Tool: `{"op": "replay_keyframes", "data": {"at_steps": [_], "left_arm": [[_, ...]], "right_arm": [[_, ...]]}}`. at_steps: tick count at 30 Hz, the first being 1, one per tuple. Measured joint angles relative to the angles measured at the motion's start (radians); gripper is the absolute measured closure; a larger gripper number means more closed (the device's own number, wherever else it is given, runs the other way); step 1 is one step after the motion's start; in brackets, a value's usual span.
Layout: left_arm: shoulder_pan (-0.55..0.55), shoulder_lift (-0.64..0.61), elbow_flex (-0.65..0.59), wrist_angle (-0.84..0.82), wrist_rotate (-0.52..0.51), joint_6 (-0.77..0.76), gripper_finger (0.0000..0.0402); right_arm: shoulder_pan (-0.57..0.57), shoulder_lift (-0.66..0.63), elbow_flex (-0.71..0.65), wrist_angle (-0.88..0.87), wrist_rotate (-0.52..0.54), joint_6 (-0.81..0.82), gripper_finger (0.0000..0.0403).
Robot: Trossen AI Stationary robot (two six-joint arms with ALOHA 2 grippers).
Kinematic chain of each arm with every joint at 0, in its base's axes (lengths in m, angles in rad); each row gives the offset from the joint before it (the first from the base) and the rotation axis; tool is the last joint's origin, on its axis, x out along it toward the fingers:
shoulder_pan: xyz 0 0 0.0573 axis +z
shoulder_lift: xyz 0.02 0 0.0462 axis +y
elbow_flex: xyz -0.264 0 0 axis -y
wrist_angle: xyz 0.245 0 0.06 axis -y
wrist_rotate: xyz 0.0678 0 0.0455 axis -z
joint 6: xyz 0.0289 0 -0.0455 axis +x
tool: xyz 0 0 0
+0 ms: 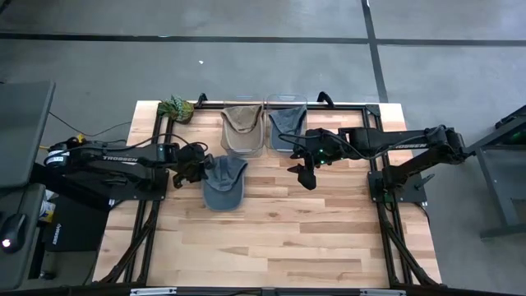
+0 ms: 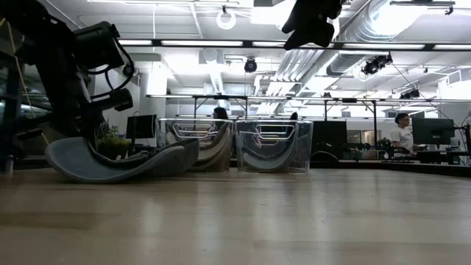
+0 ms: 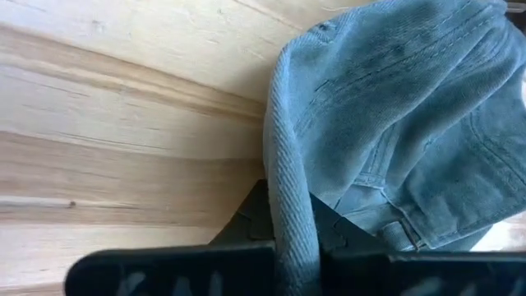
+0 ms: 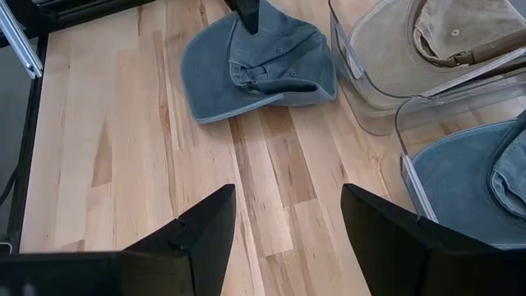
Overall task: Pick & Place hat
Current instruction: Put the blue cap into the right transparent bin
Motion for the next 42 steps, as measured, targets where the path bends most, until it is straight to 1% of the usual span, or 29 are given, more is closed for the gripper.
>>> {"op": "replay_keyframes", "data": {"at_steps": [8, 12, 20, 24, 30, 33, 38, 42], "left_arm": [[0.000, -0.018, 0.000, 0.012, -0.018, 0.016, 0.0400], [0.000, -0.054, 0.000, 0.018, -0.030, 0.018, 0.0401], [0.000, -0.159, 0.000, 0.017, 0.021, 0.027, 0.0401], [0.000, -0.216, 0.000, 0.000, 0.050, 0.038, 0.0401], [-0.001, -0.290, 0.000, -0.025, 0.060, 0.046, 0.0401], [-0.001, -0.332, 0.000, -0.025, 0.064, 0.062, 0.0401], [-0.001, -0.383, 0.000, -0.028, 0.087, 0.089, 0.0401], [-0.001, -0.409, 0.000, -0.029, 0.135, 0.123, 0.0401]], "right_arm": [[0.000, 0.000, 0.000, 0.000, 0.000, 0.020, 0.0187], [0.000, 0.000, 0.000, 0.000, -0.001, 0.024, 0.0187], [0.000, 0.000, 0.000, 0.000, -0.001, 0.054, 0.0187], [-0.006, 0.000, 0.000, 0.000, -0.001, 0.122, 0.0187], [-0.033, 0.000, 0.000, 0.000, 0.000, 0.335, 0.0187], [-0.042, 0.000, 0.000, 0.001, 0.000, 0.414, 0.0187], [-0.042, 0.000, 0.000, 0.002, -0.001, 0.455, 0.0187], [-0.042, 0.000, 0.000, 0.002, -0.006, 0.473, 0.0187]]}}
